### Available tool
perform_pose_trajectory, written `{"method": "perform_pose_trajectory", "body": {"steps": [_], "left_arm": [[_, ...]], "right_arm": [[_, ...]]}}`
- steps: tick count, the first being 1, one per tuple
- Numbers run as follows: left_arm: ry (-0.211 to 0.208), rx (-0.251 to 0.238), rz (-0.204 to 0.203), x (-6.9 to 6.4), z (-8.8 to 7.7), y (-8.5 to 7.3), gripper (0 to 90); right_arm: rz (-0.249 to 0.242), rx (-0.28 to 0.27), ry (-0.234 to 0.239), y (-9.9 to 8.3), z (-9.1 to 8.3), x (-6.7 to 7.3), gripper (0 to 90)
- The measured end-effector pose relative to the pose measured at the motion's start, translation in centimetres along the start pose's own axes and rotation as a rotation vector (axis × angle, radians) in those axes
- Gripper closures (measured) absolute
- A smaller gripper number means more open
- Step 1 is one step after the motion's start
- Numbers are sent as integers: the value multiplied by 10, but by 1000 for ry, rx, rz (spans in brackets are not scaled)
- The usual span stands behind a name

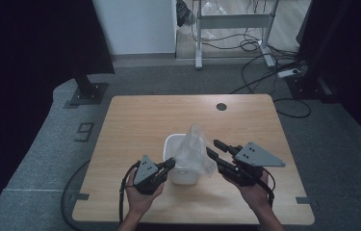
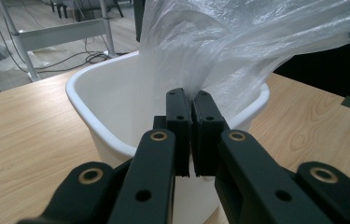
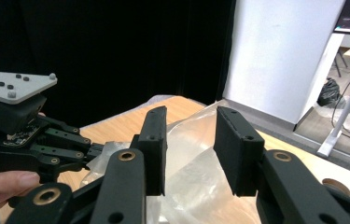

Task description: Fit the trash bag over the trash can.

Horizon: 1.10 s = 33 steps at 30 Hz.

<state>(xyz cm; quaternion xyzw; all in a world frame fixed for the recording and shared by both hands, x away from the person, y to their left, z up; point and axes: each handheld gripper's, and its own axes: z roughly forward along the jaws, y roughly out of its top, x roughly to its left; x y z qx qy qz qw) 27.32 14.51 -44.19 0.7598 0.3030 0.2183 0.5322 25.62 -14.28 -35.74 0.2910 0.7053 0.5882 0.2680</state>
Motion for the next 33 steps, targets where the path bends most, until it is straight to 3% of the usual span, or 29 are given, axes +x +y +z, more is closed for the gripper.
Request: {"method": "perform_pose_trajectory", "body": {"steps": [8,13,17,18,20,21,24,28,33], "left_arm": [[-9,-2,4,-1,-1,0,865],[-24,-1,-12,1,-3,0,842],[-56,-7,-46,5,-7,2,746],[-57,-2,-52,6,-7,3,623],[-44,-24,-45,6,-11,5,597],[-39,-31,-47,6,-12,6,505],[-36,-56,-69,10,-19,10,426],[-21,-80,-81,15,-25,19,395],[1,-84,-63,17,-22,39,395]], "right_arm": [[34,30,5,-6,22,-5,631],[41,66,40,-16,31,-1,622],[48,99,66,-27,40,5,620],[57,110,80,-31,45,6,618],[61,113,85,-32,46,7,616],[64,124,88,-35,50,9,616],[60,131,85,-36,52,10,621],[49,137,76,-36,52,11,668],[37,136,70,-35,51,12,676]]}}
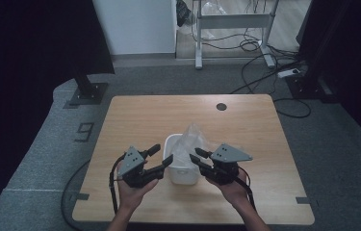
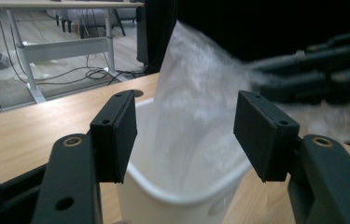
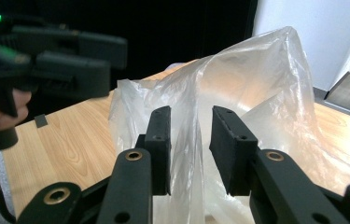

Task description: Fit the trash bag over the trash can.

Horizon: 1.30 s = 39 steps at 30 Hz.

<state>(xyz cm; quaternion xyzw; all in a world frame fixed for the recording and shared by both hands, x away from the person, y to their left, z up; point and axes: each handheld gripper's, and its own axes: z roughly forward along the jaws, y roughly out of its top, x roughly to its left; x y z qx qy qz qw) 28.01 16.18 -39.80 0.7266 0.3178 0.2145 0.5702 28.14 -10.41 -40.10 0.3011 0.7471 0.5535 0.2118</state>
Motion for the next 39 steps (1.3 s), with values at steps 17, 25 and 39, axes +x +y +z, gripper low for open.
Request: {"method": "perform_pose_trajectory", "body": {"steps": [17,25,39], "left_arm": [[38,87,-27,-1,49,34,368],[17,99,-38,-2,55,39,340],[-16,167,6,5,63,35,789]], "right_arm": [[-16,7,-1,0,-1,2,685],[-34,25,4,0,3,6,689],[-47,22,19,1,0,11,679]]}}
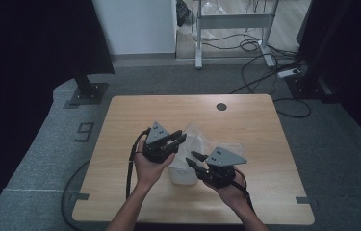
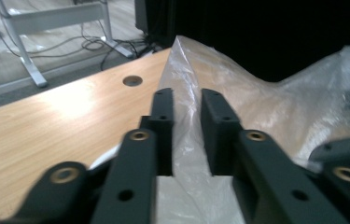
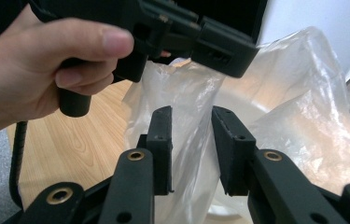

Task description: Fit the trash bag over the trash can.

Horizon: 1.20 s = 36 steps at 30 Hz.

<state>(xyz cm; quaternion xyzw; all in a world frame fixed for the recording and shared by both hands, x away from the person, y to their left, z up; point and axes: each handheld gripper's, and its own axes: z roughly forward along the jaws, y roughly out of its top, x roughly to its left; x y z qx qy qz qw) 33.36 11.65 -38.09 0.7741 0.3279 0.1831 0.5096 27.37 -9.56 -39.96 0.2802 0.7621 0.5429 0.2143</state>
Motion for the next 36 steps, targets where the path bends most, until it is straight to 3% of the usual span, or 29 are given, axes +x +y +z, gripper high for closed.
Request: {"method": "perform_pose_trajectory", "body": {"steps": [3,9,17,24,30,36], "left_arm": [[1,-18,1,2,-5,-2,853],[-43,-46,-16,9,-13,-7,900],[-113,-66,-31,13,-21,-15,900],[-102,-92,-29,15,-27,-23,900],[-102,-104,-38,13,-27,-29,900],[-117,-109,-33,9,-28,-31,900]], "right_arm": [[5,-24,-10,1,-7,-2,669],[29,-63,-51,5,-18,-11,667],[49,-42,-76,2,-7,-17,654],[50,-32,-87,-1,4,-19,639],[35,-38,-131,-2,3,-17,608],[40,-38,-125,-1,2,-18,601]]}}
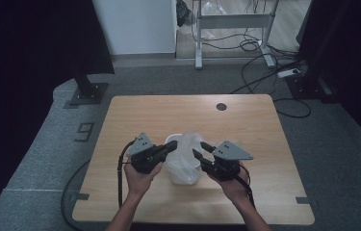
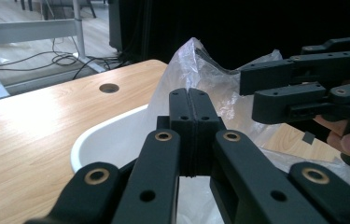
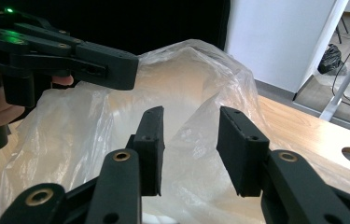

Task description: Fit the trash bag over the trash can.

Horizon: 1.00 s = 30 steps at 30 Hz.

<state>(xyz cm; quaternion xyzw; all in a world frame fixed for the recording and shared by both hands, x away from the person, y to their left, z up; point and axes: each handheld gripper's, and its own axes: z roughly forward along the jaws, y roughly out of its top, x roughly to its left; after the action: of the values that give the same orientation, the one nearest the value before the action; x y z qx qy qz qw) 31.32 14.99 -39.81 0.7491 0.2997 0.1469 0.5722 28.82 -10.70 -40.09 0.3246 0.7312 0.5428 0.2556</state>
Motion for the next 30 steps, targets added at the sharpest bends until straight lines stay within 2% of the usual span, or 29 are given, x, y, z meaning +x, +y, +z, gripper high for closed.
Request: {"method": "perform_pose_trajectory", "body": {"steps": [6,11,15,22,26,30], "left_arm": [[1,-9,-11,4,-4,-1,900],[-19,-6,-25,9,-7,-3,900],[-37,-11,-40,11,-8,-5,897],[-39,-19,-35,11,-9,-7,886],[-40,-6,-26,9,-7,-10,872],[-39,2,-9,8,-6,-12,800]], "right_arm": [[-34,18,-39,-3,-1,-1,583],[-20,29,-56,-8,-2,-6,578],[-26,14,-34,-6,-1,-4,584],[-48,-7,23,-2,9,5,600],[-20,-15,43,-1,14,5,608],[-10,-15,40,0,17,5,610]]}}
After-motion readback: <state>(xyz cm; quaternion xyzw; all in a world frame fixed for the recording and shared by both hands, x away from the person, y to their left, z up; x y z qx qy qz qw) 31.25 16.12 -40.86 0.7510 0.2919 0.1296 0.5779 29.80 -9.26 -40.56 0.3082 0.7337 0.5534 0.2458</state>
